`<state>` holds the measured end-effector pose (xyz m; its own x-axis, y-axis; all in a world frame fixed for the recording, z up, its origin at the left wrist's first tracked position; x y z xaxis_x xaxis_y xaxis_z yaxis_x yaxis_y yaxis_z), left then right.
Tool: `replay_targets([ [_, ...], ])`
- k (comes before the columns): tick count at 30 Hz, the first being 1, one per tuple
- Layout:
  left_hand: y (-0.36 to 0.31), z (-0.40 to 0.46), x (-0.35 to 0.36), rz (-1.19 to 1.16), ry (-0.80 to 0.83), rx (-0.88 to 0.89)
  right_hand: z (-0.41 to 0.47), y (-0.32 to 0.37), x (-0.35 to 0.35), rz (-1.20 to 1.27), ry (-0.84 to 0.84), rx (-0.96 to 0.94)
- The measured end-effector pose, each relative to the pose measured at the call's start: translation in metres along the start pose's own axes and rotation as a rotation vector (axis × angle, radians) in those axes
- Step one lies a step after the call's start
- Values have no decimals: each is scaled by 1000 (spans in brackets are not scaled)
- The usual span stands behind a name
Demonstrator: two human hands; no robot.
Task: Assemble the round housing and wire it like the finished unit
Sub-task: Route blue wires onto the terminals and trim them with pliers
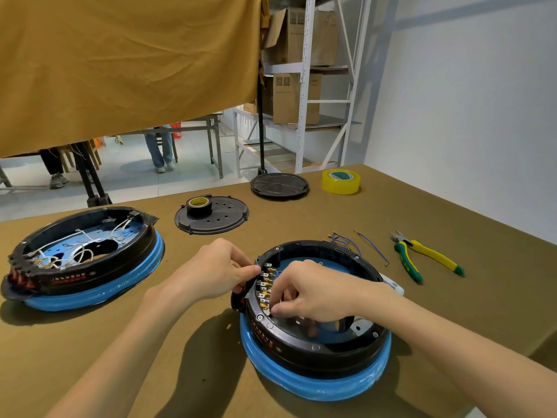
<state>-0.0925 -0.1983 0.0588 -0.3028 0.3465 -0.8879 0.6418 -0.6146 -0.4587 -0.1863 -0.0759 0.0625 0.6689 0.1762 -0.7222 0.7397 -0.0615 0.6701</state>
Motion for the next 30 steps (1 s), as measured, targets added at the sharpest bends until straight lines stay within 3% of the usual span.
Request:
replay_targets([
  [3,-2,-1,-1,14,6,-5,-11,-12,-3,210,117,121],
  [6,-9,-7,-5,115,-18,-12,-20,-15,-13,149,129,57],
  [8,-21,-14,-13,251,-133,4,-26,-18,-19,111,89,5],
  [11,-57,-30,-20,273,-239,207,-37,-26,-27,130,86,2],
  [14,-85,-44,3,230,9,466,-50,-36,-38,146,105,35],
  [18,-92,-50,32,197,247,541,-58,-43,-40,110,141,71],
  [23,-87,-44,39,101,312,535,-53,-46,-36,84,104,57],
  [30,-83,-36,46,120,245,518,-51,-54,-44,84,-24,-8],
])
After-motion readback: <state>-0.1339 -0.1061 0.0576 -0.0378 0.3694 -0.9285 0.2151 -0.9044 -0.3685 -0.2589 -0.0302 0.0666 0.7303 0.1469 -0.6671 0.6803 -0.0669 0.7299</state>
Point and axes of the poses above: each hand's wrist, its own z-axis towards the middle knuckle, its own x-axis out of the palm, y = z × x, the point moved 8 cm from there along z, towards the middle knuckle, and after that the axes turned 11 degrees about z, right-handed, at the moved point
